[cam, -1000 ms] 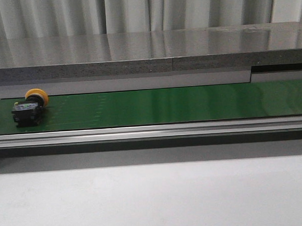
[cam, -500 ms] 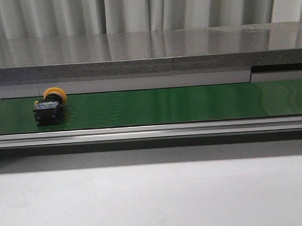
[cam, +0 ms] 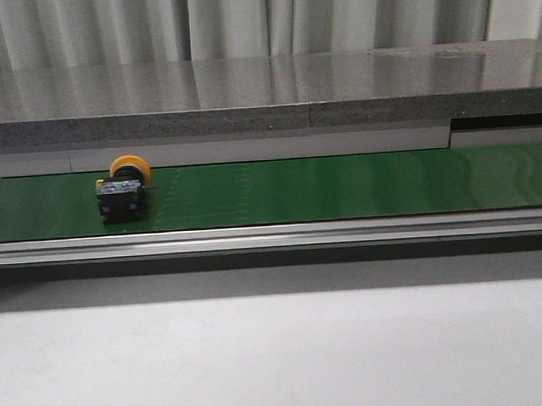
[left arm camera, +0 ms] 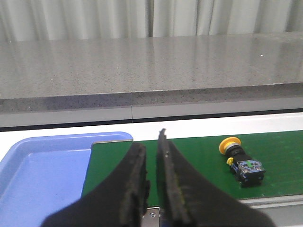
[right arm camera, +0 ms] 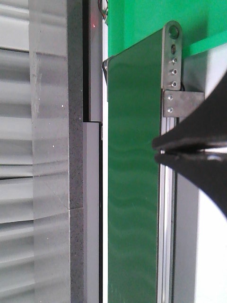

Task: Move button from left to right

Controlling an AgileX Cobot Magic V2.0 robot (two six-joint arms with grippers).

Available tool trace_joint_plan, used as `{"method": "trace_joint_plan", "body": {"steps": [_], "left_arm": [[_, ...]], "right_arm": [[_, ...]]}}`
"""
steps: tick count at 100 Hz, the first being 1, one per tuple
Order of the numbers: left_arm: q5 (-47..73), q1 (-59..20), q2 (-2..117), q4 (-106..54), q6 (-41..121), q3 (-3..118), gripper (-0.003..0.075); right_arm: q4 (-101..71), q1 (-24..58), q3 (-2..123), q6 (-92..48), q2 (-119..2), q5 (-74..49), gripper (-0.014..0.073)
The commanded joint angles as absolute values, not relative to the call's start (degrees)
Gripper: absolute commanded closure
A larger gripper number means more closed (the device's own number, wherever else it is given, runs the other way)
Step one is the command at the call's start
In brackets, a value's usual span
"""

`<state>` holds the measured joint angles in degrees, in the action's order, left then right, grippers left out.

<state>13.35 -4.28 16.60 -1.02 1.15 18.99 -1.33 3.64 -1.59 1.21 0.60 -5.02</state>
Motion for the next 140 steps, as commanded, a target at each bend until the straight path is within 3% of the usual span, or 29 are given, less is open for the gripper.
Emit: {"method": "trace_joint_plan", "body": {"steps": [1, 91, 119, 140], "left_arm": [[8.29, -4.89, 16.90, -1.10, 1.00, 20.60, 0.0740], [8.29, -4.89, 16.90, -1.10, 1.00, 20.60, 0.0740], [8.39, -4.89, 16.90, -1.10, 1.00, 20.60, 0.0740], [8.39, -4.89, 16.90, -1.10, 1.00, 20.60, 0.0740]], "right_arm": [[-0.82, 3.84, -0.67, 1.11, 1.83, 0.00, 0.0662], [-0.87, 3.84, 0.35, 1.11, 1.83, 1.29, 0.0662], [-0.87, 3.84, 7.18, 1.11, 0.81, -3.36, 0.0662], [-0.93, 3.84, 16.81, 1.11, -5.97, -14.78, 0.0662]]}}
